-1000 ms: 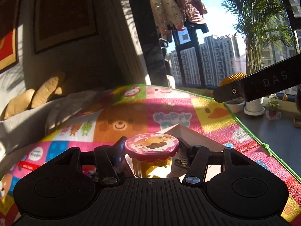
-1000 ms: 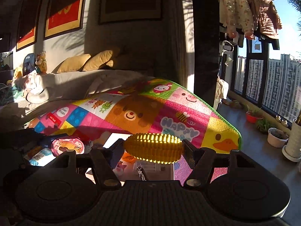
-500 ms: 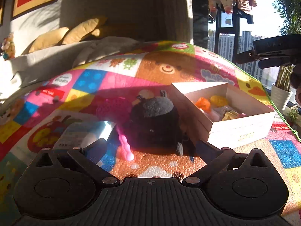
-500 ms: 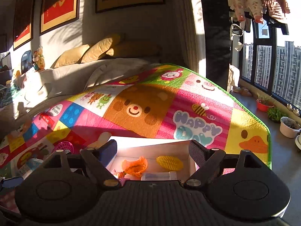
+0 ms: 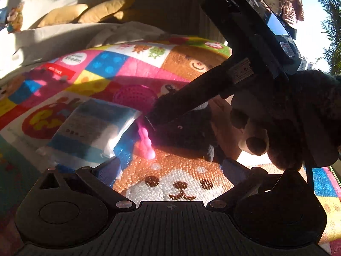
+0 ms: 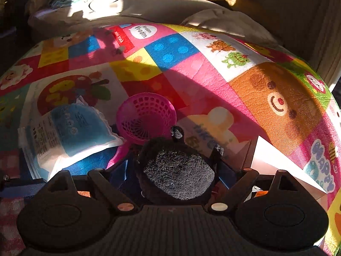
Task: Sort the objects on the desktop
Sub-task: 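Carry the corn and disc into the white box and open both tools, then grasp the black plush toy with the right tool while the left tool grasps the wipes packet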
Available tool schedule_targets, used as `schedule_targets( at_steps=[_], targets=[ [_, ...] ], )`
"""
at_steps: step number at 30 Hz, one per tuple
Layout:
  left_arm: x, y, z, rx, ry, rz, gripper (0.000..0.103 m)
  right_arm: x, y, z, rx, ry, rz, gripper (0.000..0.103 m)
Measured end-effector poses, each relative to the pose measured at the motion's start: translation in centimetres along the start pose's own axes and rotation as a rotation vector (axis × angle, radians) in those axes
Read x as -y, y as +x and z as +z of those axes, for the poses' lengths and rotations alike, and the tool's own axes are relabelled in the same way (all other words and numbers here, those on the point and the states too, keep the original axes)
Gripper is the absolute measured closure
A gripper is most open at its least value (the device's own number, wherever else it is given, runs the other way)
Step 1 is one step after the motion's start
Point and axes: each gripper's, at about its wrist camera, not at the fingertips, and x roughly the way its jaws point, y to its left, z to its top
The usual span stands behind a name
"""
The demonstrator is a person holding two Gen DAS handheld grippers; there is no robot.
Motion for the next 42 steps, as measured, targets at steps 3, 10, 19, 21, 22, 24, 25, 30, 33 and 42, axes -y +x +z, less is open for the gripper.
schedule_targets(
  at_steps=[3, 10, 19, 21, 22, 24, 25, 30, 33, 42],
  targets=[
    [-0.2, 0.0, -0.1, -0.016, -0.014, -0.004, 0.0, -0.7, 0.3, -0.2, -0.024, -0.027, -0.049, 0.028],
    [0.5, -0.6, -0.4, 0.007, 0.027, -0.047, 0.0, 3.5, -12.6, -2.7, 0.147, 0.24, 0.045, 0.03],
    [1.4, -1.1, -0.5, 0.047, 0.053, 0.072, 0.0, 7.1, -15.1, -16.7, 0.002, 0.599, 0.377, 0.029],
    [1.8, -1.1, -0.6, 0.045, 0.066, 0.135, 0.0, 7.1, -13.2, -19.3, -0.039, 0.611, 0.41, 0.029],
    [2.0, -0.9, -0.5, 0.033, 0.077, 0.161, 0.0, 7.2, -13.0, -19.9, -0.007, 0.609, 0.445, 0.027],
    [2.2, -0.4, -0.4, 0.0, 0.095, 0.185, 0.0, 7.3, -13.4, -20.5, 0.04, 0.576, 0.461, 0.027],
    [2.3, -0.3, -0.4, -0.007, 0.103, 0.203, 0.0, 7.1, -13.8, -20.4, 0.067, 0.54, 0.432, 0.025],
    [3.2, -0.5, -0.7, 0.007, 0.166, 0.215, 0.0, 7.7, -14.5, -21.1, 0.16, 0.505, 0.27, 0.009],
    [3.6, -2.2, -0.4, 0.068, 0.184, 0.169, 0.0, 8.3, -14.9, -22.2, 0.194, 0.622, 0.231, 0.004],
    [-2.1, 1.7, 4.9, -0.013, 0.285, 0.266, 0.0, 5.6, -17.0, -23.3, 0.219, 0.763, 0.098, 0.0]
  ],
)
